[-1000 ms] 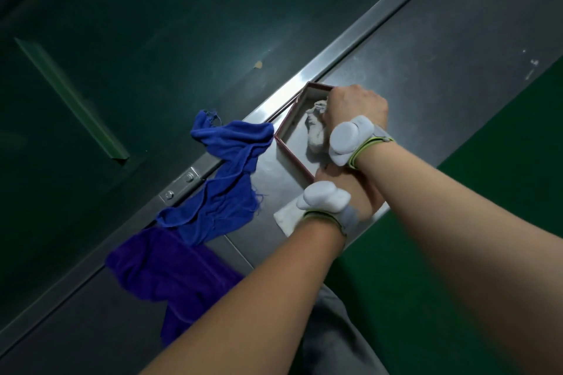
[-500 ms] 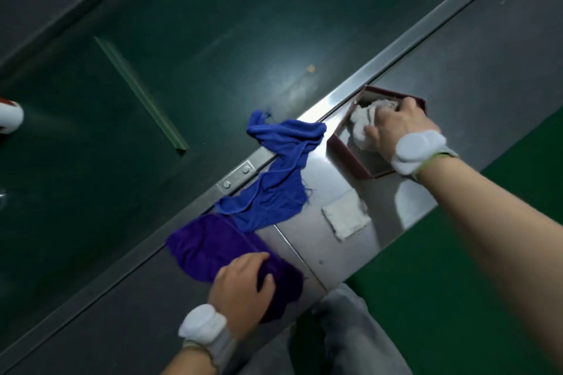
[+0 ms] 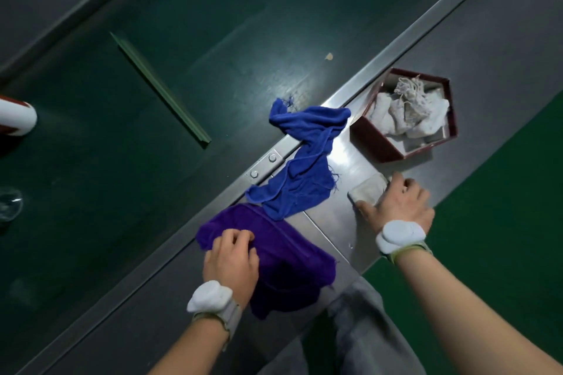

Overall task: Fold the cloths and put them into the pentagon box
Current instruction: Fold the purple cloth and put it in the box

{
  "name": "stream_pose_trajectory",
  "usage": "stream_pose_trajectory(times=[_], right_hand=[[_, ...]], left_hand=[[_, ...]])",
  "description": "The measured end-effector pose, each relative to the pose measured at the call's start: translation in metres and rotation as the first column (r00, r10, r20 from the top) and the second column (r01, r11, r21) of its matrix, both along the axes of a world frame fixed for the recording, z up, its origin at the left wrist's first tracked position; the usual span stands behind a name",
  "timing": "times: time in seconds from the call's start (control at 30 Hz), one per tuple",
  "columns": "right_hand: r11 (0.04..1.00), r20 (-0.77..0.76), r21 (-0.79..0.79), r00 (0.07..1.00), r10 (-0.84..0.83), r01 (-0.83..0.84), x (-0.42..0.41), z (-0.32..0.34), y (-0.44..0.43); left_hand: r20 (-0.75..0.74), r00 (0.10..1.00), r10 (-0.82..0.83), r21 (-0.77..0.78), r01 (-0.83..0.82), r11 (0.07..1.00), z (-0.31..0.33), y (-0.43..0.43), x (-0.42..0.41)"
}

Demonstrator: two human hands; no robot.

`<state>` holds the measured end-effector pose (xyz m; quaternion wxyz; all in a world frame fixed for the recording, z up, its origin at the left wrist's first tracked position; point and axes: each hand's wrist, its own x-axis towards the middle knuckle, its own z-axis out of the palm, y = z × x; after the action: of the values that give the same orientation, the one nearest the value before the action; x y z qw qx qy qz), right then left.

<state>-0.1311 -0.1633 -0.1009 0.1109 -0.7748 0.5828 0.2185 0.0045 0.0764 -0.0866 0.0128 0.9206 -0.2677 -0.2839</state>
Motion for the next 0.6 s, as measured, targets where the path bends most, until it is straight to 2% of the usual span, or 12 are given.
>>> stream_pose_trajectory(times=[0.07, 0.1, 0.13, 0.2, 0.23, 0.3, 0.4, 0.47, 0.53, 0.6], right_hand=[[0.99, 0.153, -0.108, 0.983, 0.104, -0.087, 0.003, 0.0, 0.02], [0.984, 0.211, -0.069, 0.962, 0.173, -0.162, 0.006, 0.0, 0.033], [0.968, 0.248, 0.035, 0.94, 0.234, -0.25, 0.009, 0.0, 0.05], [0.875, 0.232, 0.273, 0.911, 0.342, -0.398, 0.012, -0.003, 0.086], [0.832, 0.209, 0.333, 0.895, 0.394, -0.444, 0.013, -0.005, 0.102], [0.804, 0.177, 0.372, 0.886, 0.428, -0.463, 0.018, -0.01, 0.125], [0.836, 0.162, 0.331, 0.899, 0.406, -0.437, 0.022, -0.011, 0.141], [0.859, 0.194, 0.287, 0.903, 0.382, -0.425, 0.022, -0.007, 0.144], [0.887, 0.283, 0.267, 0.911, 0.301, -0.376, 0.019, -0.002, 0.143], [0.901, 0.444, 0.326, 0.888, 0.122, -0.287, 0.016, 0.002, 0.142]], left_hand=[[0.057, 0.991, -0.123, 0.011, 0.123, 0.992, -0.008, 0.006, 0.005], [0.089, 0.979, -0.184, -0.02, 0.186, 0.982, -0.012, 0.006, 0.007], [0.118, 0.96, -0.254, -0.066, 0.262, 0.963, -0.015, 0.004, 0.011], [0.15, 0.888, -0.435, -0.139, 0.455, 0.88, -0.022, -0.001, 0.017], [0.152, 0.832, -0.534, -0.143, 0.553, 0.821, -0.024, -0.006, 0.019], [0.118, 0.719, -0.685, -0.106, 0.695, 0.711, -0.027, -0.013, 0.024], [-0.008, 0.654, -0.757, -0.05, 0.755, 0.653, -0.031, -0.022, 0.03], [-0.02, 0.63, -0.776, -0.027, 0.776, 0.631, -0.03, -0.027, 0.032], [0.008, 0.602, -0.798, 0.011, 0.798, 0.602, -0.03, -0.03, 0.032], [0.003, 0.603, -0.798, 0.052, 0.797, 0.602, -0.03, -0.029, 0.031]])
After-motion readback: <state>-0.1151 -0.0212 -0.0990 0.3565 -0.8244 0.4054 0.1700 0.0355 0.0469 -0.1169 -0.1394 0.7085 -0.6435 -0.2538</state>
